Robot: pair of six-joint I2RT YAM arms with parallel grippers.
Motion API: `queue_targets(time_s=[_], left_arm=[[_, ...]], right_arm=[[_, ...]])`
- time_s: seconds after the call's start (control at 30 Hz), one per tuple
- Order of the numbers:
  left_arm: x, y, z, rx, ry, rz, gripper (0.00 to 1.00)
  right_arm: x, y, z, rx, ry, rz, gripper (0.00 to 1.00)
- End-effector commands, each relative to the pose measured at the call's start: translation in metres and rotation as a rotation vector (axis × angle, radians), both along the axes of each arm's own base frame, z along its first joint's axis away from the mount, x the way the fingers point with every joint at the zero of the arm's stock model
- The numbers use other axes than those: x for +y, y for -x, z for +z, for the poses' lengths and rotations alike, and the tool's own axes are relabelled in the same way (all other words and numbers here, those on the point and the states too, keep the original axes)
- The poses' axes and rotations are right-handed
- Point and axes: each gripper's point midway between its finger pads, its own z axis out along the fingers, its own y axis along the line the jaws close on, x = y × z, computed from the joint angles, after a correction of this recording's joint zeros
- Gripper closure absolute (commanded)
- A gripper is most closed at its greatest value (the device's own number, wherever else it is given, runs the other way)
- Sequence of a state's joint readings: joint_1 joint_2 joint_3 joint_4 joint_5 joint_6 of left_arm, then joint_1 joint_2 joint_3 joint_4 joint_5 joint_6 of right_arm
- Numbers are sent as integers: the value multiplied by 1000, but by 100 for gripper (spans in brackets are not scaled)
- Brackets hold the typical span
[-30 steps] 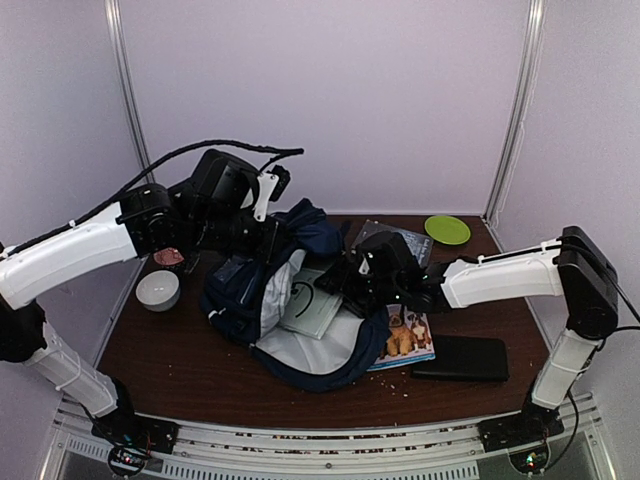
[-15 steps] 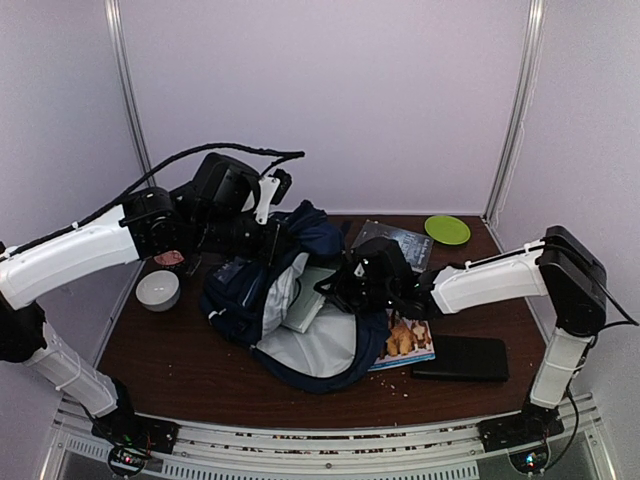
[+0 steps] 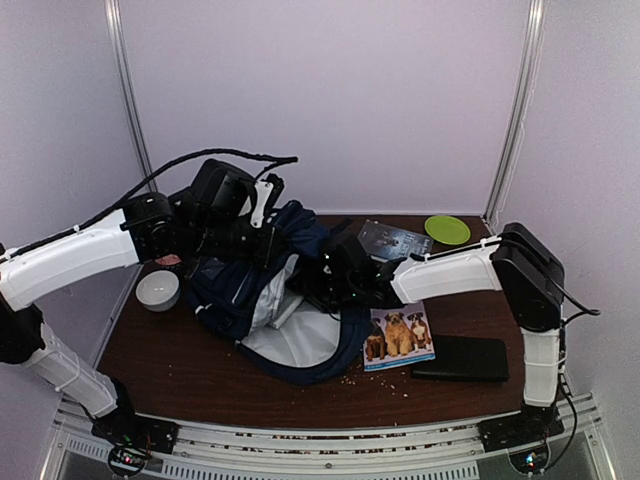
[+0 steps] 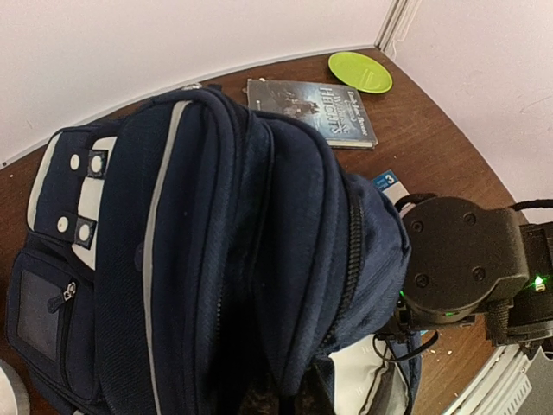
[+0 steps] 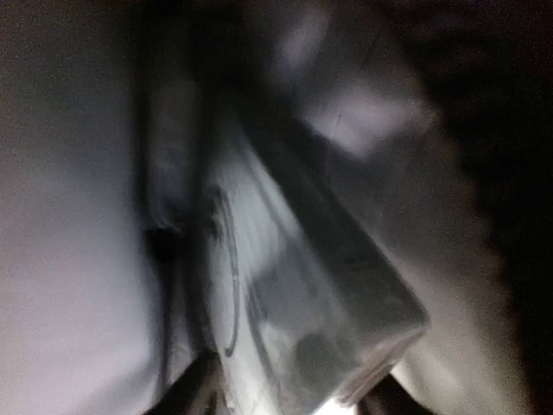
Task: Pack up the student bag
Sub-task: Place the book in the student bag, then pick up the book from the center of the board.
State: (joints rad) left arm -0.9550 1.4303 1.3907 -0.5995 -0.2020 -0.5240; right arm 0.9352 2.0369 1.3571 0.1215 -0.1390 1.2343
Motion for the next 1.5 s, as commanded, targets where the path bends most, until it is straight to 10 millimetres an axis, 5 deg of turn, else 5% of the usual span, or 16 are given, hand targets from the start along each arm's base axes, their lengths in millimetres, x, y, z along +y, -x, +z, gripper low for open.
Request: queue_targets(time_s=[0.0, 0.13, 0.47, 0.6, 0.7, 0.93, 1.0, 1.2, 1.47], left_arm=[[-1, -8, 62, -130, 199, 15, 100], [13, -16, 54, -130, 179, 56, 100], [42, -27, 35, -142, 73, 134, 100], [68, -25, 10, -139, -82, 177, 100], [92, -14, -10, -130, -158, 202, 100], [102, 10, -36, -90, -104, 156, 100], [98, 10, -40, -84, -81, 153, 100], [88, 8, -50, -55, -69, 135, 100], [89, 9, -52, -49, -67, 139, 100]], right_arm=[[-13, 21, -8, -6, 62, 65, 36], [-20, 26, 17, -36, 27, 69, 27], [-53, 40, 65, -132, 77, 78, 23], [-88, 53, 90, -226, 154, 86, 23], [-139, 63, 106, -310, 284, 44, 23], [-277, 61, 45, -250, 514, -156, 24], [-297, 58, 25, -217, 500, -187, 24], [-311, 38, -8, -166, 435, -227, 24], [-291, 23, -47, -88, 355, -154, 26]])
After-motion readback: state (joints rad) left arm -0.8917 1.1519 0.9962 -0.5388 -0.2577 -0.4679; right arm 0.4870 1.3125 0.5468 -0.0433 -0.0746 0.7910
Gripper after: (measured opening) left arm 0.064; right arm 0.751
